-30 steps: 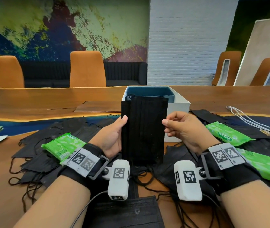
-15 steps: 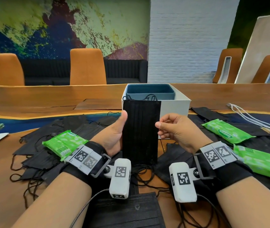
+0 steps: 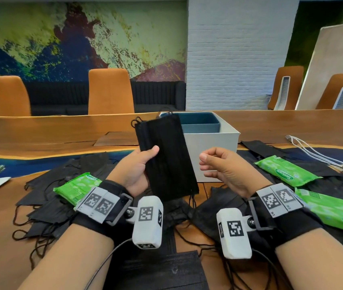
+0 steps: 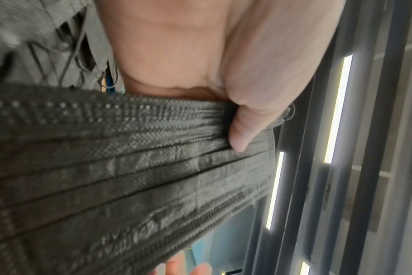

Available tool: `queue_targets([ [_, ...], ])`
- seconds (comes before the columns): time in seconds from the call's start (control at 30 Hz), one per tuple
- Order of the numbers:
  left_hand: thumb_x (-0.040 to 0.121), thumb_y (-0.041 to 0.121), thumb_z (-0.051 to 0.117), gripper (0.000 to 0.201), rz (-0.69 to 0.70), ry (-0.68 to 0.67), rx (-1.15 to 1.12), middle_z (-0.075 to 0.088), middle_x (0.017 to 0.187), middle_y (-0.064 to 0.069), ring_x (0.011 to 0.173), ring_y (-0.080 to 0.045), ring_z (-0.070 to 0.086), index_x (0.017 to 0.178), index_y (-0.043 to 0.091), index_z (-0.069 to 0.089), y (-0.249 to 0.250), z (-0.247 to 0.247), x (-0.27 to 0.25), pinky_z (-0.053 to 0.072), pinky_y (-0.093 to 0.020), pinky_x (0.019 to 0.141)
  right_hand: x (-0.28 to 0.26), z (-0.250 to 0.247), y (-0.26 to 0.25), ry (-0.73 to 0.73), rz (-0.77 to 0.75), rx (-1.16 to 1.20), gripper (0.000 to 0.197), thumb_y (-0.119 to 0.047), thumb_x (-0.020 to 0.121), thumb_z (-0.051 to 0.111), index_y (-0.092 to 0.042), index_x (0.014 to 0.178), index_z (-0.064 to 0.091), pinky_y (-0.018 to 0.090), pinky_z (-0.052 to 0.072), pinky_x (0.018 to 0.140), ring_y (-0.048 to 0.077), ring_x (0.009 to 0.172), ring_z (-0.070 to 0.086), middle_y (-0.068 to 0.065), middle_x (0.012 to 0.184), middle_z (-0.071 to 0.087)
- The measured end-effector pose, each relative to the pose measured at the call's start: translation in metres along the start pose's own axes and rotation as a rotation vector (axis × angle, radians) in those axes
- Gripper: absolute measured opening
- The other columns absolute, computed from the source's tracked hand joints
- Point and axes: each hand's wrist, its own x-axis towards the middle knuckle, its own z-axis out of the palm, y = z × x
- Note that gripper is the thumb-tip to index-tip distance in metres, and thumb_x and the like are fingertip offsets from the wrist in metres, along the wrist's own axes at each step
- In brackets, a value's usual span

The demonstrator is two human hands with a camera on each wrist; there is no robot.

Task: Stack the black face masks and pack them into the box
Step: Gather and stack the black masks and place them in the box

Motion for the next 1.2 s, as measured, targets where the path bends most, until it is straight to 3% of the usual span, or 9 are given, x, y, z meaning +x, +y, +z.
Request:
queue_targets([
  [0.13,0.101,0.014,0.038,0.036,0.114,0.043,-0.078,0.063,0.124,-0.015,0.103,-0.028,0.066,0.136,0.014,0.046,0.022,0.005,0.009,0.056,-0.044,0.072,0.0,0.007,-0.004,-0.071,0.045,0.039,0.03,-0.035,0.081,0.062,-0.011,0.099,0.061,0.03,0.051,0.086,0.016,0.092,0.062,0.005,0.097,0.065],
  [0.33,0.102,0.021,0.038,0.038,0.197,0.04,-0.134,0.062,0.127,-0.014,0.105,-0.028,0.064,0.137,0.012,0.046,0.065,0.03,0.013,0.053,-0.049,0.08,-0.001,0.029,-0.031,-0.184,0.086,0.155,0.032,-0.026,0.083,0.062,-0.007,0.109,0.06,0.033,0.05,0.092,0.02,0.097,0.064,0.011,0.105,0.067],
  [0.43,0.102,0.026,0.037,0.039,0.191,0.037,-0.147,0.064,0.123,-0.013,0.099,-0.027,0.067,0.137,0.011,0.047,0.075,0.045,0.008,0.056,-0.045,0.07,-0.001,0.041,-0.05,-0.193,0.056,0.265,0.027,-0.013,0.092,0.057,-0.005,0.118,0.057,0.039,0.049,0.094,0.026,0.098,0.064,0.015,0.111,0.068],
  [0.57,0.102,0.017,0.038,0.032,0.225,-0.018,-0.192,0.065,0.117,-0.014,0.101,-0.027,0.065,0.128,0.006,0.052,0.075,0.056,-0.004,0.06,-0.039,0.066,-0.001,0.041,-0.078,-0.065,-0.08,0.371,0.024,-0.004,0.095,0.053,-0.008,0.119,0.055,0.035,0.058,0.076,0.023,0.086,0.069,0.012,0.109,0.069],
  [0.7,0.099,0.013,0.045,0.016,0.25,0.014,-0.115,0.068,0.103,-0.01,0.093,-0.023,0.066,0.103,0.011,0.06,0.081,0.051,-0.014,0.059,-0.039,0.073,-0.003,0.028,-0.095,0.039,-0.117,0.305,0.012,-0.005,0.095,0.053,-0.012,0.102,0.058,0.028,0.058,0.062,0.016,0.074,0.067,0.006,0.097,0.067],
  [0.8,0.097,0.01,0.049,0.013,0.23,0.043,0.028,0.068,0.103,-0.009,0.085,-0.021,0.068,0.108,0.013,0.057,0.086,0.042,-0.017,0.06,-0.031,0.061,-0.002,0.017,-0.098,0.144,-0.106,0.222,0.008,-0.006,0.095,0.054,-0.012,0.091,0.058,0.021,0.051,0.054,0.012,0.054,0.063,0.007,0.086,0.064],
  [0.93,0.097,0.006,0.048,0.016,0.186,0.043,0.191,0.066,0.103,-0.008,0.071,-0.014,0.071,0.107,0.015,0.056,0.089,0.038,-0.017,0.054,-0.017,0.047,0.002,0.005,-0.104,0.242,-0.08,0.296,0.013,-0.004,0.097,0.049,-0.008,0.088,0.058,0.016,0.052,0.048,0.012,0.051,0.065,0.009,0.082,0.064],
  [1.1,0.1,0.009,0.043,0.015,0.09,0.076,0.313,0.066,0.085,-0.014,0.053,-0.014,0.068,0.114,0.01,0.049,0.085,0.042,-0.004,0.051,-0.017,0.04,0.011,0.0,-0.112,0.291,-0.015,0.228,0.017,-0.006,0.1,0.044,-0.006,0.087,0.056,0.017,0.048,0.051,0.018,0.063,0.062,0.008,0.076,0.064],
  [1.2,0.1,0.013,0.044,0.016,0.064,0.098,0.349,0.063,0.075,-0.012,0.049,-0.01,0.063,0.113,0.005,0.05,0.085,0.039,0.009,0.048,-0.015,0.04,0.021,-0.007,-0.117,0.311,0.034,0.302,0.011,-0.003,0.098,0.046,0.0,0.09,0.054,0.016,0.05,0.044,0.021,0.069,0.062,0.014,0.08,0.063],
])
